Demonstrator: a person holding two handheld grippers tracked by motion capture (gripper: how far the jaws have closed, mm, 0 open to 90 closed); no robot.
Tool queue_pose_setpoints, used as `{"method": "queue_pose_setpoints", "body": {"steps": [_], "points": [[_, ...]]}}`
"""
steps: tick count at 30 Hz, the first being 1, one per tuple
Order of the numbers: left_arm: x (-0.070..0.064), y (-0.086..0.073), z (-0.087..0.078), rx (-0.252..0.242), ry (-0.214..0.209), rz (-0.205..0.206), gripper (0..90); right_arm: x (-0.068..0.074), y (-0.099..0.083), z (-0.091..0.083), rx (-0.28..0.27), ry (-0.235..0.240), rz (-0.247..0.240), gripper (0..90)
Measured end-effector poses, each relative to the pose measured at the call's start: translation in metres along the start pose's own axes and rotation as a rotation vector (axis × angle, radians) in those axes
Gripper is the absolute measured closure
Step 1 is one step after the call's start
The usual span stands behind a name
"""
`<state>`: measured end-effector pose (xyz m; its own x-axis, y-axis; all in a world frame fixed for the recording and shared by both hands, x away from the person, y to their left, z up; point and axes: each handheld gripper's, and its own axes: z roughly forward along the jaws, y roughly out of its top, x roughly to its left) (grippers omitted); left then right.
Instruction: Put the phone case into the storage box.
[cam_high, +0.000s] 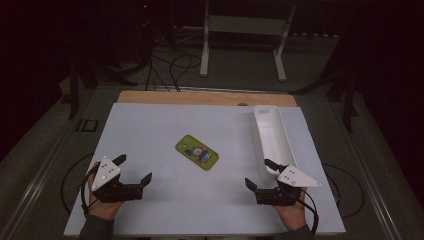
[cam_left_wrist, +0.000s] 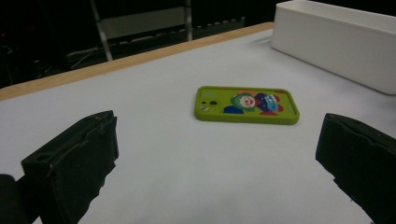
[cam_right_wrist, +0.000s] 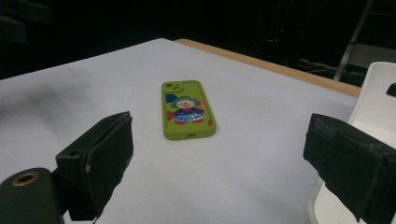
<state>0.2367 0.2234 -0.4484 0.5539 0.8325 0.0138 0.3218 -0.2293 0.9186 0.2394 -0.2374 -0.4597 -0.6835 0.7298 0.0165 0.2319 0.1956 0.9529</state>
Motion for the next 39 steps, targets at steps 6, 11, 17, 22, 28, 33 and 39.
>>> {"method": "queue_pose_setpoints", "body": {"steps": [6, 11, 17, 22, 28, 33, 39], "points": [[-0.001, 0.009, 0.012, 0.002, -0.021, -0.008, 0.0, -0.001, 0.000, 0.000, -0.002, -0.001, 0.007, 8.3], [-0.003, 0.011, 0.020, 0.005, -0.034, -0.005, 0.0, -0.002, 0.000, 0.001, -0.001, 0.000, 0.015, 8.3], [-0.005, 0.014, 0.027, 0.014, -0.039, -0.003, 0.0, -0.002, 0.000, 0.001, -0.001, 0.001, 0.016, 8.3], [-0.007, 0.017, 0.035, 0.020, -0.042, 0.011, 0.0, -0.003, 0.000, 0.002, 0.001, 0.000, 0.018, 8.3], [-0.010, 0.021, 0.045, 0.038, -0.058, 0.023, 0.0, -0.003, 0.000, 0.002, 0.001, -0.002, 0.017, 8.3], [-0.013, 0.024, 0.054, 0.047, -0.074, 0.028, 0.0, -0.003, 0.000, 0.002, 0.001, -0.002, 0.020, 8.3], [-0.017, 0.026, 0.064, 0.049, -0.079, 0.038, 0.0, -0.003, 0.000, 0.003, 0.003, -0.003, 0.013, 8.3]]}}
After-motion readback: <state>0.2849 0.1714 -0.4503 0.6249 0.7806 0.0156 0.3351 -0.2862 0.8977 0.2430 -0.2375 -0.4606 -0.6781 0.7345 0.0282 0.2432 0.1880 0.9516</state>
